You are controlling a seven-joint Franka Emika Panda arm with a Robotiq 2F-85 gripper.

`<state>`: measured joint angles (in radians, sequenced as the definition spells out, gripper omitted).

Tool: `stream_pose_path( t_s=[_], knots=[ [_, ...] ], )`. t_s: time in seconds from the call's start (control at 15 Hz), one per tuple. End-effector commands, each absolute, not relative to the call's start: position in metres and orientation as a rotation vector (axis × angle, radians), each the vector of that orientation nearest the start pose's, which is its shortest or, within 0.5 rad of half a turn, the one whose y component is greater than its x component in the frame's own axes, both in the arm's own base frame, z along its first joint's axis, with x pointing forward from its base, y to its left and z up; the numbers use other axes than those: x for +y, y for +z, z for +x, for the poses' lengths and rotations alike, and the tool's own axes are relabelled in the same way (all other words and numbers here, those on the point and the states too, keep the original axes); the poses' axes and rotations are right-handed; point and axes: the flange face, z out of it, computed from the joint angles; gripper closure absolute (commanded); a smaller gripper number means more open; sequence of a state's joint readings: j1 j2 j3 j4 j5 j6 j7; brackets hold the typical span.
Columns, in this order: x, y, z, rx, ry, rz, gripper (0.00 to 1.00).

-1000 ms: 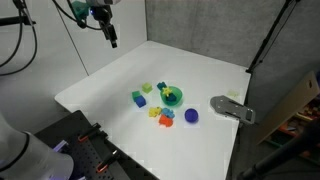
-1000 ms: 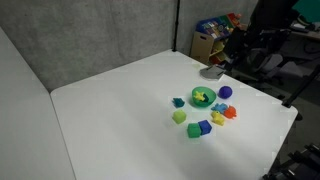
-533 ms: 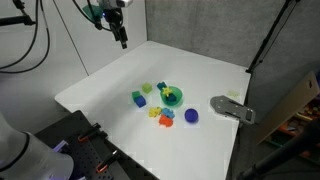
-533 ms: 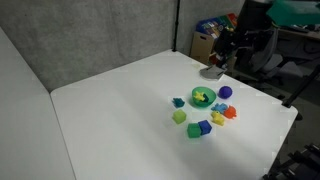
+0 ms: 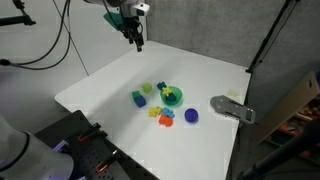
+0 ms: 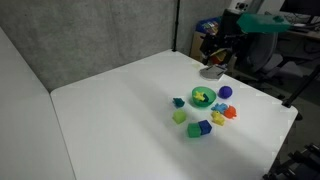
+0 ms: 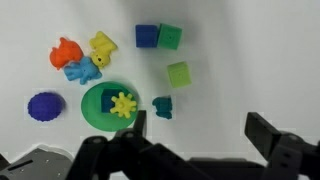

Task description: Put the green bear toy in the green bowl

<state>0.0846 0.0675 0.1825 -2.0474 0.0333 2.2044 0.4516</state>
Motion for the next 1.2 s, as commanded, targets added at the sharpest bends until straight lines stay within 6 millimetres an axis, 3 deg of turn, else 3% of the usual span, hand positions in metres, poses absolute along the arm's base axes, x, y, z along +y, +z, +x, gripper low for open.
stream_pose_path(
  t_s=[0.0, 0.6, 1.13],
  knots=[
    [0.157, 0.392, 0.591, 0.21, -0.14, -3.056, 0.0],
    [0.189, 0.293, 0.656, -0.035, -0.164, -3.112, 0.0],
    [0.177, 0.218, 0.719, -0.105, -0.072, -3.13, 0.0]
  ],
)
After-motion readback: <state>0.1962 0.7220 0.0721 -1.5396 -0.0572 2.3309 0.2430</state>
